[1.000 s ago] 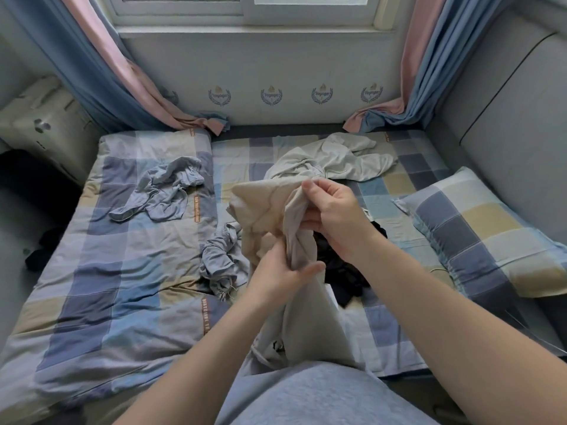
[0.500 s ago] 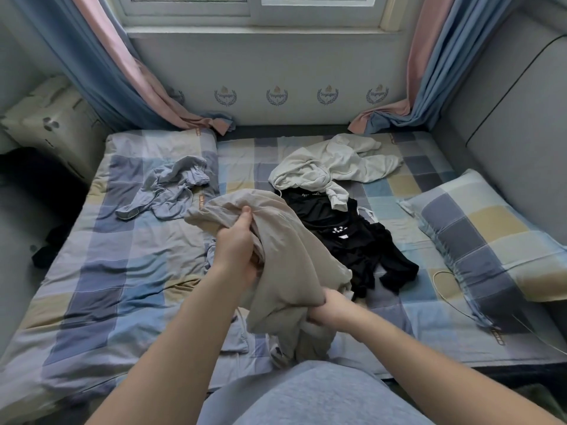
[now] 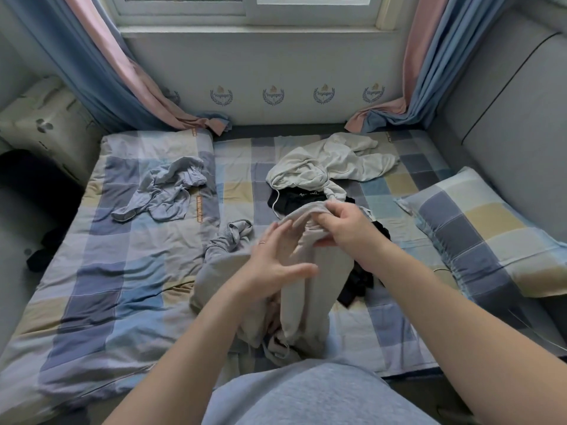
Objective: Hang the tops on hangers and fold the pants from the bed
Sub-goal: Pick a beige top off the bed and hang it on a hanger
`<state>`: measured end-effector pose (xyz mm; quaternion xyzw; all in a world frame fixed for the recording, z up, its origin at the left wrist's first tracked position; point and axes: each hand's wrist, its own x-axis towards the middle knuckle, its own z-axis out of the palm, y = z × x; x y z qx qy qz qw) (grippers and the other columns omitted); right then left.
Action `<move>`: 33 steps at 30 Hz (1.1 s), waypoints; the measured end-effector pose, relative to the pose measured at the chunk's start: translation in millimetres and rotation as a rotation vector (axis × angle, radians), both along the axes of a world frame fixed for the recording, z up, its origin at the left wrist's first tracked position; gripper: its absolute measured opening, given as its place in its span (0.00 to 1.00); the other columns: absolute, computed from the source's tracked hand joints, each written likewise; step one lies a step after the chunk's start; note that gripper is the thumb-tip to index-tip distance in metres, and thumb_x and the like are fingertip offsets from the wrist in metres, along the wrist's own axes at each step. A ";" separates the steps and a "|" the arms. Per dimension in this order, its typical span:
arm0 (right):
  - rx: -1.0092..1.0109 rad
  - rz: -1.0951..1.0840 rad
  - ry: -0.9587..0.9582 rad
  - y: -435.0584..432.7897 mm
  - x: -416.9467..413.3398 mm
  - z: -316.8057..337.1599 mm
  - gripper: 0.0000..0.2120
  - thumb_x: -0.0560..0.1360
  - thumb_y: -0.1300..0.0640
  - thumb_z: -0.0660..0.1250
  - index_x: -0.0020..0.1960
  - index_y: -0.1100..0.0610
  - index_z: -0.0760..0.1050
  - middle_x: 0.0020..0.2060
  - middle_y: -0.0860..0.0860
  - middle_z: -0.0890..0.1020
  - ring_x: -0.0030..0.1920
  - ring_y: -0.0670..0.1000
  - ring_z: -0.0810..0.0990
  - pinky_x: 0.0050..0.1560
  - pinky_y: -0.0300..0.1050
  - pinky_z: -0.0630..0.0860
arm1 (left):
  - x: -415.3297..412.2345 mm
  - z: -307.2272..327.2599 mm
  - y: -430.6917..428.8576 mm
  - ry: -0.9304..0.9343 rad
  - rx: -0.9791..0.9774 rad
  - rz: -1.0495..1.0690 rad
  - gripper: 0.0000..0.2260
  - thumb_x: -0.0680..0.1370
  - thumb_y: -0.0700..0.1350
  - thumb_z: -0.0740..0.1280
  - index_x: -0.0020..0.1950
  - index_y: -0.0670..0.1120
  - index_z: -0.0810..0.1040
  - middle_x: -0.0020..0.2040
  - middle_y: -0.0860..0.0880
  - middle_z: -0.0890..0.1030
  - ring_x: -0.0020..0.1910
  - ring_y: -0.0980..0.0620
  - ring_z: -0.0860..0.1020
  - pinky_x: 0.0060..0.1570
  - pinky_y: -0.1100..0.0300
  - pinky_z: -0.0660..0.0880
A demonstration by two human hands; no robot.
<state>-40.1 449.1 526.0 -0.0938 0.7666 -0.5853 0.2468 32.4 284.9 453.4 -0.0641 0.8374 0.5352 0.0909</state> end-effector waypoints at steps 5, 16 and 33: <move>-0.230 0.028 -0.037 -14.6 4.9 28.2 0.06 0.82 0.63 0.63 0.47 0.62 0.76 0.39 0.55 0.79 0.40 0.50 0.80 0.44 0.47 0.82 | -10.8 -7.4 14.0 0.195 0.078 0.047 0.20 0.74 0.51 0.71 0.66 0.54 0.77 0.62 0.55 0.80 0.65 0.54 0.76 0.63 0.53 0.74; 0.242 0.158 0.026 25.6 19.3 -58.9 0.49 0.65 0.49 0.81 0.78 0.46 0.57 0.72 0.48 0.67 0.74 0.48 0.64 0.73 0.50 0.66 | -27.4 16.4 -4.0 -0.138 0.686 0.789 0.07 0.83 0.49 0.65 0.52 0.47 0.79 0.43 0.47 0.86 0.43 0.48 0.85 0.41 0.56 0.81; 0.198 0.028 -0.072 29.3 0.3 -92.3 0.10 0.81 0.64 0.59 0.53 0.69 0.77 0.41 0.57 0.78 0.45 0.51 0.72 0.46 0.46 0.65 | -32.7 16.0 -45.6 -0.164 0.874 0.987 0.16 0.83 0.48 0.64 0.69 0.42 0.75 0.59 0.42 0.83 0.54 0.44 0.83 0.54 0.48 0.80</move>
